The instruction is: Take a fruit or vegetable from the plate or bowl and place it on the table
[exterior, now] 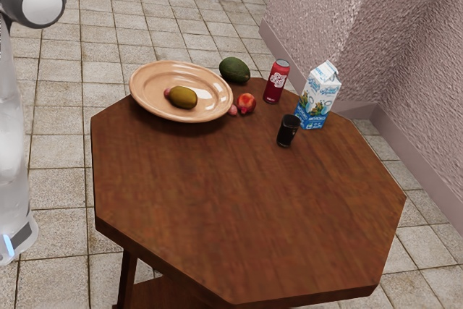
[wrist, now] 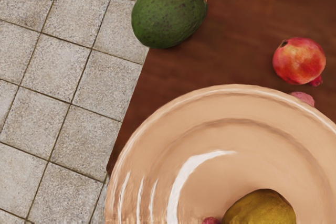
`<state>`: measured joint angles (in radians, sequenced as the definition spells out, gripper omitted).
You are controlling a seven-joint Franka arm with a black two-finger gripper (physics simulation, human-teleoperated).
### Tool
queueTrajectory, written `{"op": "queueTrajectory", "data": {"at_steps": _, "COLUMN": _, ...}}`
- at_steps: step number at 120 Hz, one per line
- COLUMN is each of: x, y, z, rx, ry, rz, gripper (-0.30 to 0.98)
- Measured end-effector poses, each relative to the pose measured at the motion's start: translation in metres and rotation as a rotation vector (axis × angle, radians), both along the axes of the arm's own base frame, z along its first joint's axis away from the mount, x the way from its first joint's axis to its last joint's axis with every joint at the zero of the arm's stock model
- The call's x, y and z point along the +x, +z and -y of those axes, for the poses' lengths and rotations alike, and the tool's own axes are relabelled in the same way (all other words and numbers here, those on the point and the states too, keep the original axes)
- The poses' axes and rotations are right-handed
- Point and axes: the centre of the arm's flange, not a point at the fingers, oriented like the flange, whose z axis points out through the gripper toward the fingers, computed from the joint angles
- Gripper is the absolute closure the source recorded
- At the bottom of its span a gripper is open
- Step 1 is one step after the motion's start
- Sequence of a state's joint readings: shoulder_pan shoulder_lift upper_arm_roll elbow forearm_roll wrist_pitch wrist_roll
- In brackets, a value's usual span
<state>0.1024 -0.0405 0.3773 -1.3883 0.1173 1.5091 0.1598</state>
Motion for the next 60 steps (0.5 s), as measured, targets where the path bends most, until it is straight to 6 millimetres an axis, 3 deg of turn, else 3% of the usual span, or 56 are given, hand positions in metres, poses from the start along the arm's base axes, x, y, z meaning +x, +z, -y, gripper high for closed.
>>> {"op": "queueTrajectory", "data": {"at_steps": 12, "x": -0.006, "y": -0.002, "z": -0.012, "rx": -0.026, "ry": 0.023, "rz": 0.001, "gripper": 0.02}}
{"op": "queueTrajectory", "data": {"at_steps": 29, "x": 0.003, "y": -0.002, "z": 0.007, "rx": -0.071, "ry": -0.021, "rz": 0.014, "gripper": 0.02}}
{"op": "queueTrajectory", "data": {"at_steps": 32, "x": 0.001, "y": 0.014, "z": 0.014, "rx": -0.061, "ry": -0.031, "rz": 0.041, "gripper": 0.02}}
{"op": "queueTrajectory", "data": {"at_steps": 35, "x": -0.008, "y": 0.054, "z": 0.024, "rx": -0.018, "ry": -0.041, "rz": 0.105, "gripper": 0.02}}
{"op": "queueTrajectory", "data": {"at_steps": 39, "x": -0.024, "y": 0.105, "z": 0.048, "rx": 0.035, "ry": -0.072, "rz": 0.189, "gripper": 0.02}}
{"op": "queueTrajectory", "data": {"at_steps": 43, "x": -0.025, "y": 0.129, "z": 0.082, "rx": 0.059, "ry": -0.131, "rz": 0.226, "gripper": 0.02}}
{"op": "queueTrajectory", "data": {"at_steps": 53, "x": 0.005, "y": 0.136, "z": 0.207, "rx": 0.053, "ry": -0.381, "rz": 0.224, "gripper": 0.02}}
{"op": "queueTrajectory", "data": {"at_steps": 60, "x": 0.010, "y": 0.130, "z": 0.284, "rx": 0.036, "ry": -0.535, "rz": 0.197, "gripper": 0.02}}
